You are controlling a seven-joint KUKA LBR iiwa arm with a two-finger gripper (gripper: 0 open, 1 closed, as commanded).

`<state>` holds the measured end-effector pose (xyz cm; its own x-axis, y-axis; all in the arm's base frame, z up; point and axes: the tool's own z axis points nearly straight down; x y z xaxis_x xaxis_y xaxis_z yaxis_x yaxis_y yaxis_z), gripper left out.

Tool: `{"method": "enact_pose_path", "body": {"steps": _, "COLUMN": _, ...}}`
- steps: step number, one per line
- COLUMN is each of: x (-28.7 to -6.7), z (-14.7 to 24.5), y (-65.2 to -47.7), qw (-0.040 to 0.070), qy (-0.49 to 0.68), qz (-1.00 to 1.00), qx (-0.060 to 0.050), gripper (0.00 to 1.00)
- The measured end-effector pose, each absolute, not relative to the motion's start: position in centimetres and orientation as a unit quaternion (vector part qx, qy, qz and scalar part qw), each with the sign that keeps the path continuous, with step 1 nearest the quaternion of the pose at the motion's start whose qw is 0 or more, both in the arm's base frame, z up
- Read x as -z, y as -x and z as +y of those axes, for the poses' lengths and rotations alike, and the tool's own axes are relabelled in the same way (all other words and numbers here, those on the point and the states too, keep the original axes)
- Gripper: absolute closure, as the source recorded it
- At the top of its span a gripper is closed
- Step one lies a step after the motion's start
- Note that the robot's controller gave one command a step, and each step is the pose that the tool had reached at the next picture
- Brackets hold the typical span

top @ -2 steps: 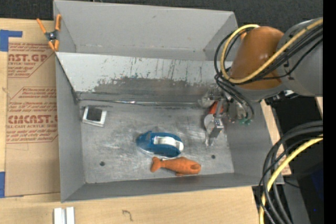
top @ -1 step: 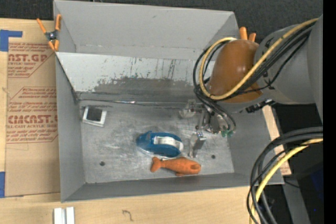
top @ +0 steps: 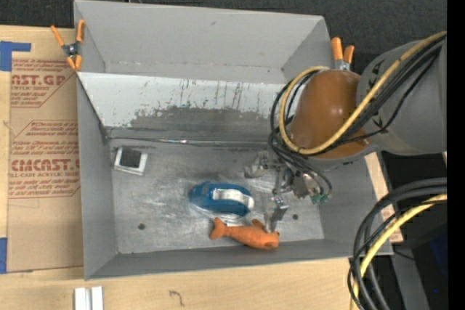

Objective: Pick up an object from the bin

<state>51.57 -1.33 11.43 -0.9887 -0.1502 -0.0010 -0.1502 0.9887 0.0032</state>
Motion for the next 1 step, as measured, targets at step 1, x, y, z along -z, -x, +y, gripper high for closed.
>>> {"method": "enact_pose_path", "body": {"steps": 1, "x": -8.97, "z": 0.39, "y": -51.01, "qw": 0.006, "qy": 0.027, "qz": 1.0, "qx": 0.001, "gripper": 0.0}}
